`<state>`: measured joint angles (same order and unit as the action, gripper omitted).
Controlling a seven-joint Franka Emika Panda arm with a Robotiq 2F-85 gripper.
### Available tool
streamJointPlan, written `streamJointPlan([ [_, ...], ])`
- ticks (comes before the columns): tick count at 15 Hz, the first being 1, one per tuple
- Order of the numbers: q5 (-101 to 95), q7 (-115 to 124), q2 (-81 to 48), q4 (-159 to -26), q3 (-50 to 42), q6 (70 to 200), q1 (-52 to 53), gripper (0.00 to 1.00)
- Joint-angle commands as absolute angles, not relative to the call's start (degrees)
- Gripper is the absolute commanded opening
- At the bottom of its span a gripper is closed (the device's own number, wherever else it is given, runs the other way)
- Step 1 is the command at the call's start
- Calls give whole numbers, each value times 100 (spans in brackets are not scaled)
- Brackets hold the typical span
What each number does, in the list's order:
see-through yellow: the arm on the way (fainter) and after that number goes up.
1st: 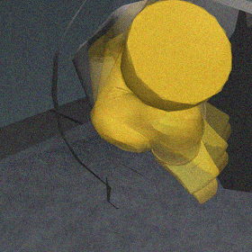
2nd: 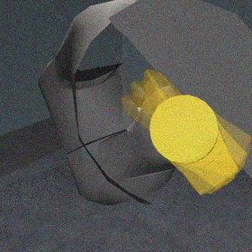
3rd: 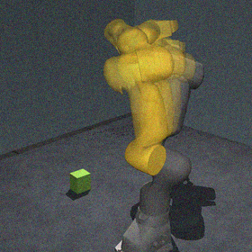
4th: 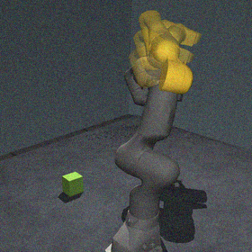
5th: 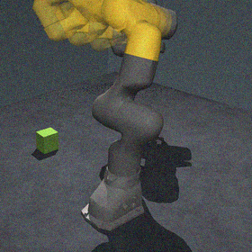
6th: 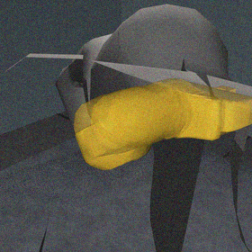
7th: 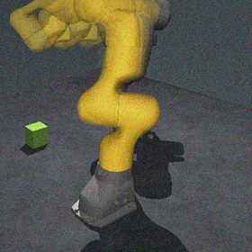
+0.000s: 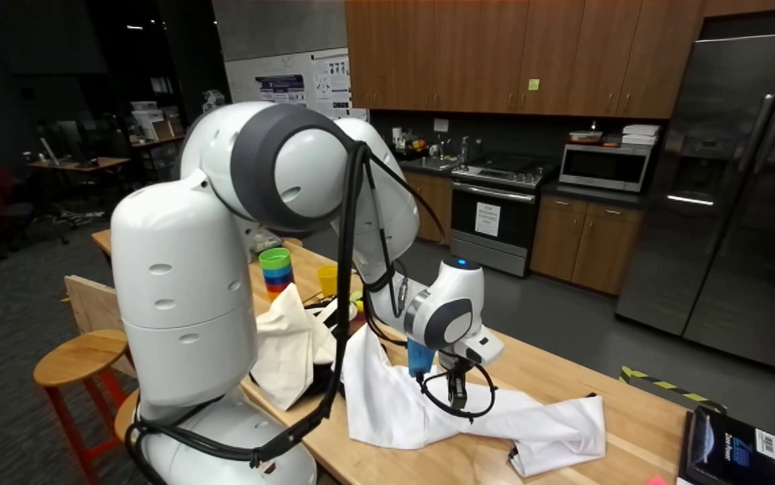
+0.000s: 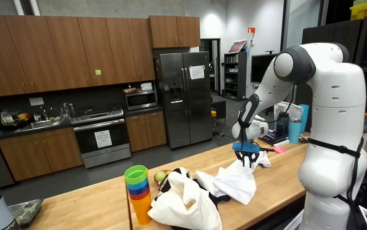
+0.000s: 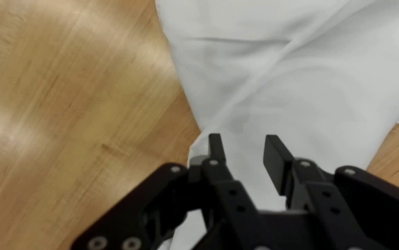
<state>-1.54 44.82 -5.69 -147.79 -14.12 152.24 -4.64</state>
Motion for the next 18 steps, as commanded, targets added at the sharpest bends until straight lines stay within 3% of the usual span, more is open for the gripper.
streamJointPlan([
  [1,272,3825,-350,-14818,-1146,15062,-535,69],
  [6,234,4843,-419,-14910,-980,15002,-310,99],
  [14,1680,6683,-499,-15178,-526,15207,-178,100],
  [18,3517,6050,-598,-15279,-169,16344,-233,100],
])
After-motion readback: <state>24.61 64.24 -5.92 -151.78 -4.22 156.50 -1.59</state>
